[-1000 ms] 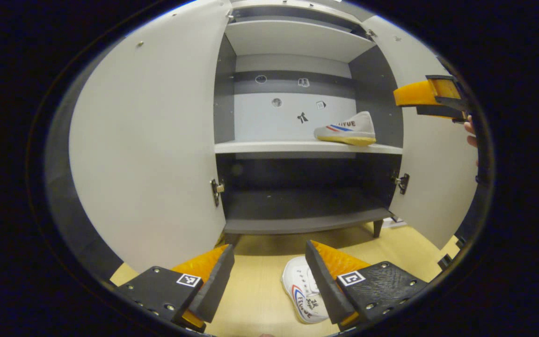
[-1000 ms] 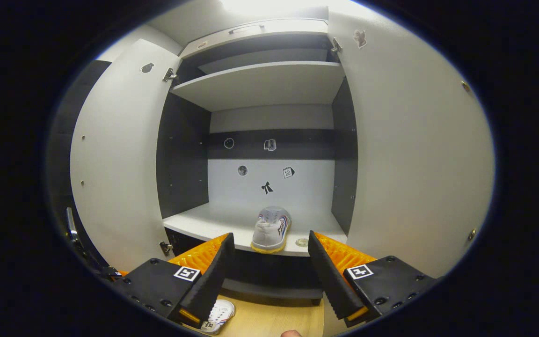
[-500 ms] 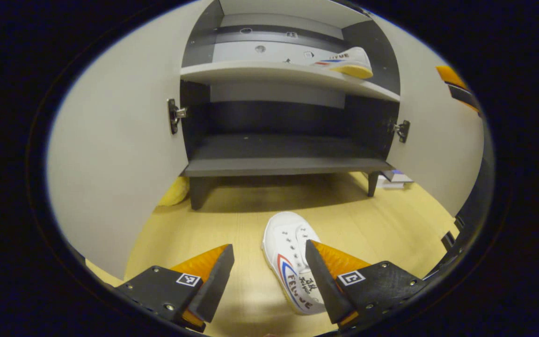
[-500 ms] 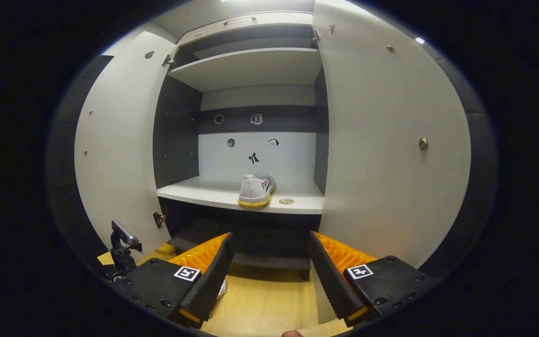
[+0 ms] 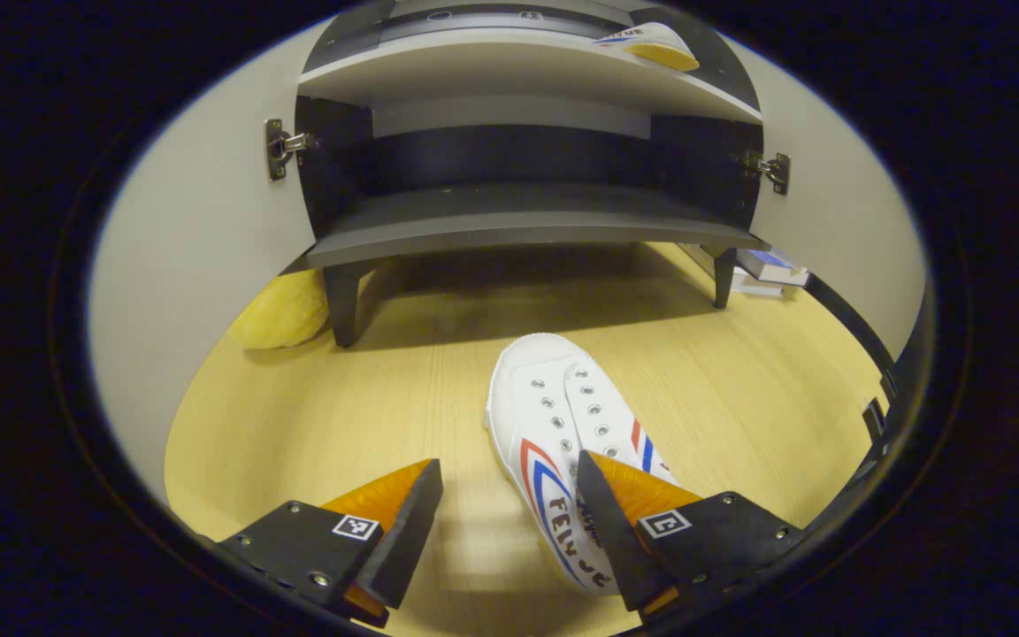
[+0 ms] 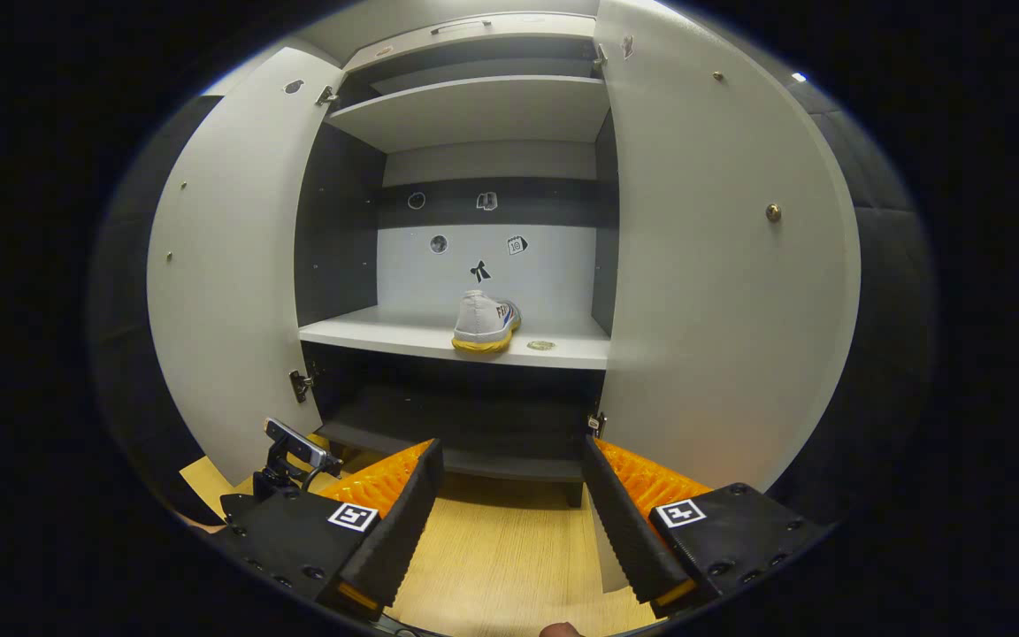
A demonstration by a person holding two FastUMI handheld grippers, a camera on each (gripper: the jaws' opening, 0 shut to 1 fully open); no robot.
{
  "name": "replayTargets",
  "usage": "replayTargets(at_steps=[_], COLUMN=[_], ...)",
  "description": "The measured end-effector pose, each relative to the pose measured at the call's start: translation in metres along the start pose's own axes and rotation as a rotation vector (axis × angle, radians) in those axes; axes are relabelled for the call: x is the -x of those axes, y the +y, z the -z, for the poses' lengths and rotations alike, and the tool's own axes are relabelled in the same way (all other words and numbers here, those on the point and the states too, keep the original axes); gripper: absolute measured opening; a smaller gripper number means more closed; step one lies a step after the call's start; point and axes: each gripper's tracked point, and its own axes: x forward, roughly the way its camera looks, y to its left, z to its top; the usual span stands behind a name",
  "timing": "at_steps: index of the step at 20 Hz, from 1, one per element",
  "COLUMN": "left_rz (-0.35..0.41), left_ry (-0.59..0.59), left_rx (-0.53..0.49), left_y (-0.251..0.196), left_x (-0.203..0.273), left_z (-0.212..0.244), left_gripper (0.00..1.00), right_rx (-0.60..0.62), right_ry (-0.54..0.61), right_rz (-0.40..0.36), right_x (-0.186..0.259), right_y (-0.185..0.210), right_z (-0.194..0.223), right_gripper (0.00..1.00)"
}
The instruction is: Grab one shoe with the right hand and put it into the shoe cabinet, grab the other shoe with the left hand and put it into the shoe cabinet; then close the right door with the right hand and the left door with the left hand.
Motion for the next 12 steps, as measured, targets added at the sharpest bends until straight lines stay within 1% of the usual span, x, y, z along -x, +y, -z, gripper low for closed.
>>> replayTargets(at_steps=[2,4,5,6,7,8,9,11,12], left_rz=[-0.008,-0.006,0.025,0.052,0.073,0.069,0.068,0.059,0.04], left_ry=[0.035,0.03,0.029,0.032,0.037,0.041,0.046,0.039,0.031], left_rx=[0.004,-0.001,0.01,0.026,0.042,0.037,0.023,0.019,0.02], left_y=[-0.002,-0.002,-0.008,-0.015,-0.019,-0.019,-0.019,-0.02,-0.016], left_x=[-0.004,-0.005,-0.005,-0.009,-0.009,-0.007,-0.009,-0.004,-0.009], left_z=[0.007,0.006,0.006,0.008,0.007,0.007,0.007,0.006,0.005], left_gripper=[0.92,0.93,0.93,0.88,0.75,0.61,0.5,0.45,0.41], right_rx=[0.009,0.011,0.004,-0.005,-0.011,-0.011,-0.009,-0.01,-0.011], right_ry=[0.012,0.018,0.018,0.021,0.024,0.026,0.025,0.017,0.018], right_rz=[-0.003,-0.016,-0.027,-0.038,-0.043,-0.043,-0.042,-0.052,-0.056], right_x=[0.001,0.001,0.002,0.002,0.001,0.0,0.001,0.001,0.001], right_y=[0.002,0.005,0.008,0.011,0.013,0.013,0.014,0.019,0.02], right_z=[0.005,0.007,0.009,0.01,0.011,0.01,0.01,0.009,0.01], right_gripper=[0.98,0.98,0.94,0.94,0.99,0.99,0.99,0.99,0.99])
